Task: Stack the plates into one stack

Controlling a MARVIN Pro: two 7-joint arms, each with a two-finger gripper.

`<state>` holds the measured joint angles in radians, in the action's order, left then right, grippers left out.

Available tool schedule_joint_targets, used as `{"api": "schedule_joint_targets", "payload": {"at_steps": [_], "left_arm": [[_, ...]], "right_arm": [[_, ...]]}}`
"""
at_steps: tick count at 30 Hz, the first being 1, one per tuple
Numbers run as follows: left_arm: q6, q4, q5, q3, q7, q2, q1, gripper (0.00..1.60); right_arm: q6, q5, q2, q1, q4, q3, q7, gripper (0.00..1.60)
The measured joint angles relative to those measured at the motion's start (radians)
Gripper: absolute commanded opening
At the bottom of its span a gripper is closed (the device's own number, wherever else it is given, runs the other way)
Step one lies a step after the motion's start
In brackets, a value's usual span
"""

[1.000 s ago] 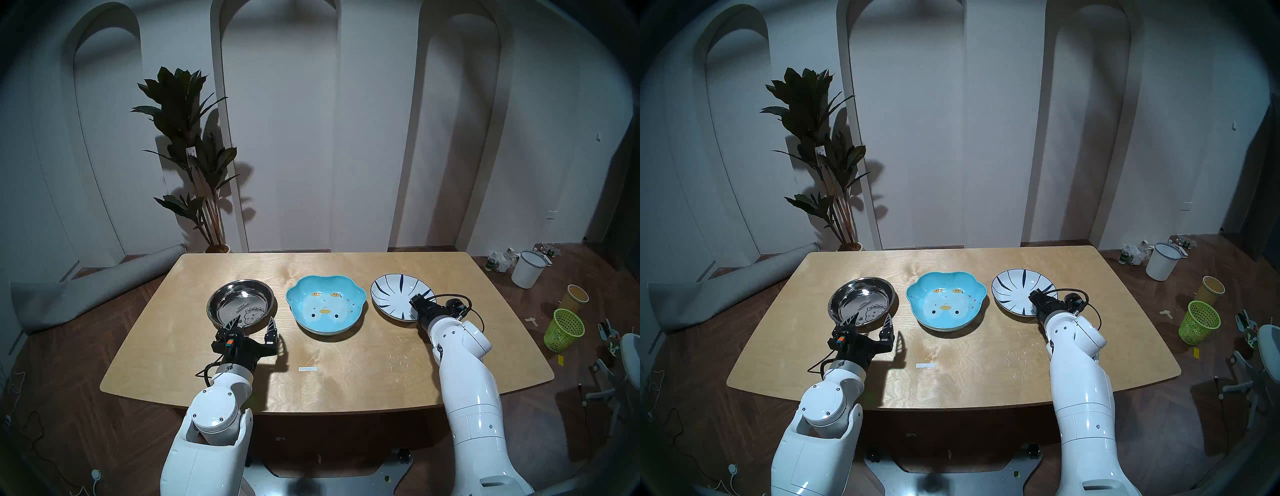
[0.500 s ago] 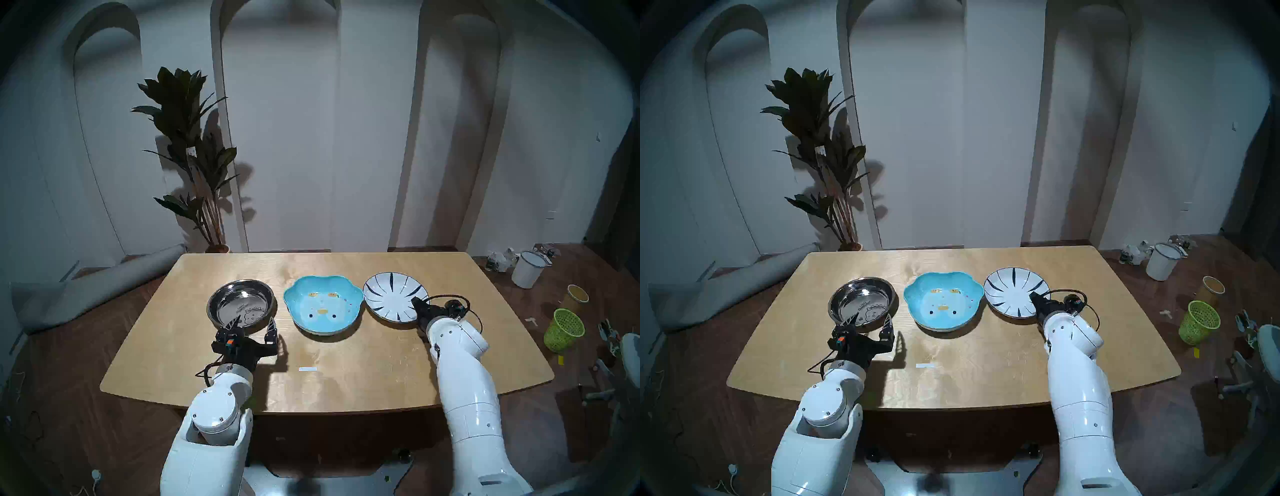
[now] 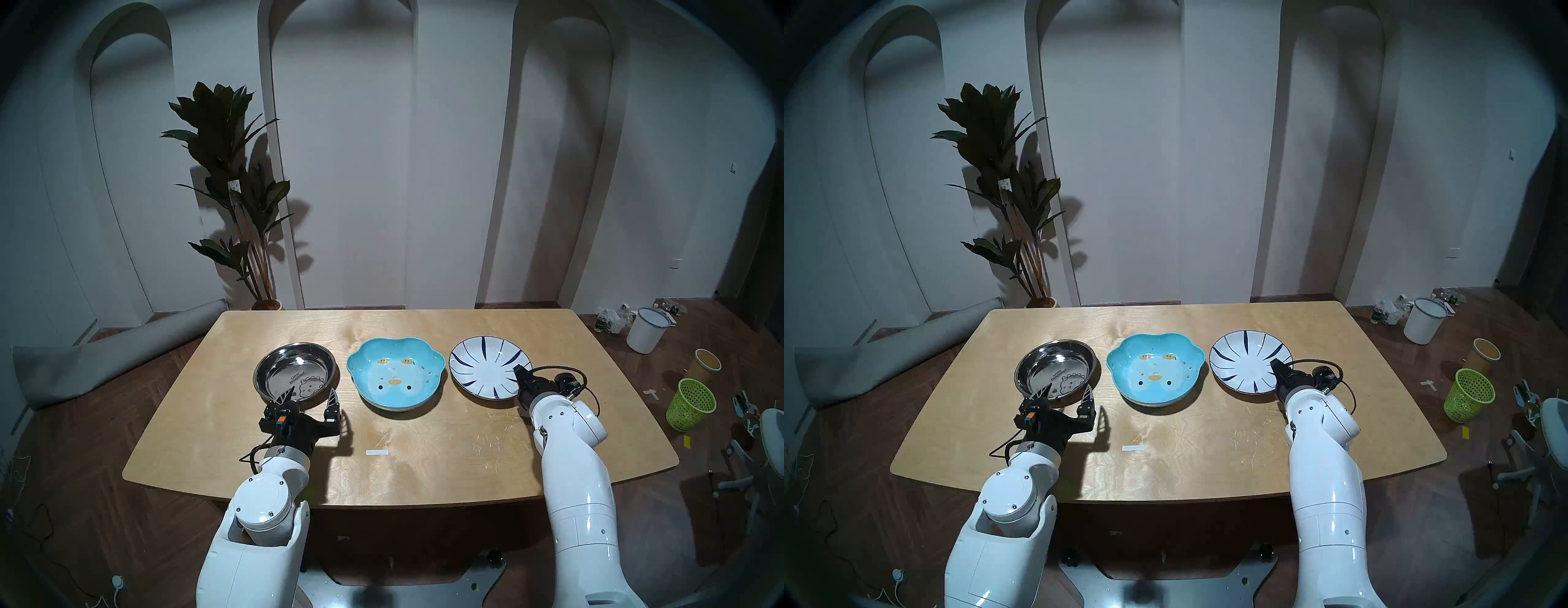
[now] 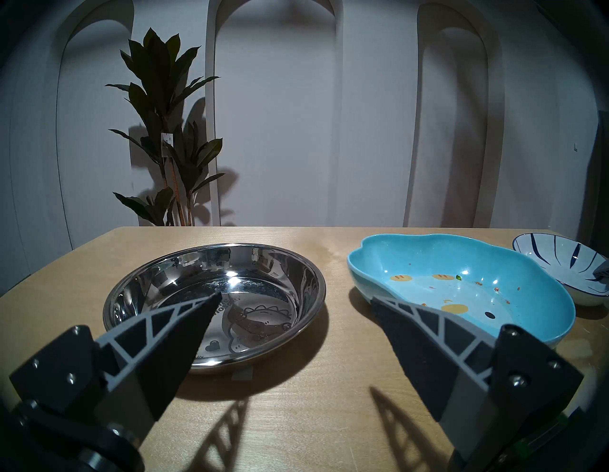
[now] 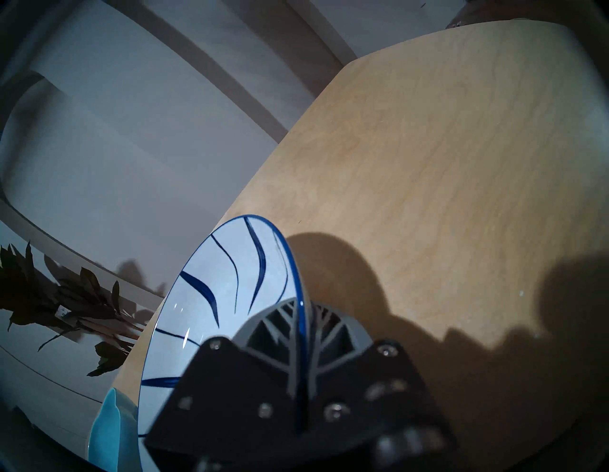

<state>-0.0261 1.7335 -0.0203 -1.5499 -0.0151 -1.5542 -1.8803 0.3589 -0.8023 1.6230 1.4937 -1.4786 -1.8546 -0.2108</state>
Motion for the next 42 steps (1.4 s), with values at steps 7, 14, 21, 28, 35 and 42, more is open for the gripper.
{"api": "schedule_joint_targets", "payload": {"at_steps": [7, 14, 21, 28, 35, 42], "left_arm": [[0.000, 0.000, 0.000, 0.000, 0.000, 0.000, 0.000, 1.60], [0.000, 0.000, 0.000, 0.000, 0.000, 0.000, 0.000, 1.60], [0.000, 0.000, 0.000, 0.000, 0.000, 0.000, 0.000, 1.60], [0.000, 0.000, 0.000, 0.000, 0.000, 0.000, 0.000, 1.60], [0.000, 0.000, 0.000, 0.000, 0.000, 0.000, 0.000, 1.60], [0.000, -0.001, 0.000, 0.000, 0.000, 0.000, 0.000, 1.60]], "right_arm": [[-0.007, -0.084, 0.011, 0.004, -0.012, -0.029, -0.006, 0.00], [-0.008, -0.205, 0.018, 0.008, -0.016, -0.059, -0.012, 0.00], [-0.008, -0.310, 0.021, 0.018, -0.023, -0.078, -0.011, 0.00], [-0.012, -0.378, 0.022, 0.029, -0.043, -0.096, -0.002, 0.00], [-0.009, -0.395, 0.023, 0.033, -0.064, -0.106, -0.001, 0.00], [0.024, -0.399, 0.019, 0.020, -0.068, -0.083, -0.009, 0.00]]}}
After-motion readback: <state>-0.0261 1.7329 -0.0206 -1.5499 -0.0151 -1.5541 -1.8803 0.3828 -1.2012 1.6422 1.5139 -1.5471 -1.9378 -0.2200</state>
